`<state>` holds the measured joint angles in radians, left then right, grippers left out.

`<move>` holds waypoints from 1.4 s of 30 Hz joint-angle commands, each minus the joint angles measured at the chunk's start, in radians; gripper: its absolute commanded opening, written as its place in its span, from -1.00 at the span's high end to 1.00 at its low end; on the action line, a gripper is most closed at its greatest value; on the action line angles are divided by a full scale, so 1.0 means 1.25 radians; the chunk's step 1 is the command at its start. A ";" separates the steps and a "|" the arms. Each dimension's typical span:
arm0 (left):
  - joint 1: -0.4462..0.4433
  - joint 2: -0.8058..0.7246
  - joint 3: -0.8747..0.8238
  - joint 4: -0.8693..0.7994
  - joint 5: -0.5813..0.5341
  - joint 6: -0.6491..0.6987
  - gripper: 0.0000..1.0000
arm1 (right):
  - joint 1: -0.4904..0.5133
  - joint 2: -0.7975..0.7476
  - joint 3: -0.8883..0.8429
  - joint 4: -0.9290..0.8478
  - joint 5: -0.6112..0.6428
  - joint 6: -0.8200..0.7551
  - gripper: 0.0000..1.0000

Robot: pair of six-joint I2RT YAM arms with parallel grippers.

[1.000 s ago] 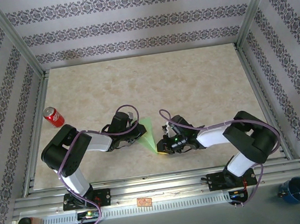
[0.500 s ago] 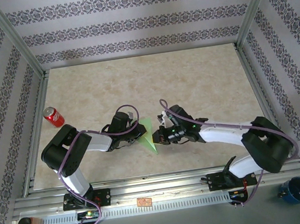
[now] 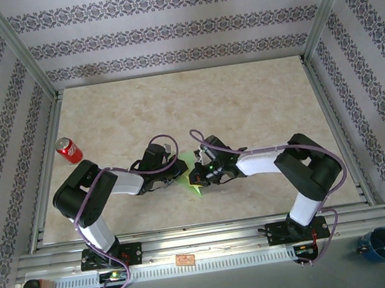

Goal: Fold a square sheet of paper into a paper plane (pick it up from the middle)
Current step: Fourth fold the wing at the center of the table.

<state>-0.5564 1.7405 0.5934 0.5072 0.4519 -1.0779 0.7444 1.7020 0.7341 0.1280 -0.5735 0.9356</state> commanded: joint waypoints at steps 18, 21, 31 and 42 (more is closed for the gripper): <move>-0.002 0.039 -0.029 -0.023 -0.037 -0.011 0.91 | 0.039 -0.025 -0.139 0.100 -0.019 0.031 0.98; -0.002 0.041 -0.030 -0.022 -0.038 -0.014 0.91 | 0.048 -0.044 -0.157 0.091 -0.010 0.031 0.98; -0.002 0.039 -0.034 -0.028 -0.041 -0.016 0.92 | 0.080 -0.077 -0.193 0.023 -0.004 0.002 0.98; -0.002 0.034 -0.035 -0.032 -0.042 -0.020 0.92 | 0.055 -0.198 -0.168 -0.009 0.004 0.001 0.97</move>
<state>-0.5564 1.7477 0.5842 0.5365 0.4557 -1.1042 0.8265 1.5089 0.5083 0.1417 -0.5648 0.9432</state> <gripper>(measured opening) 0.050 0.064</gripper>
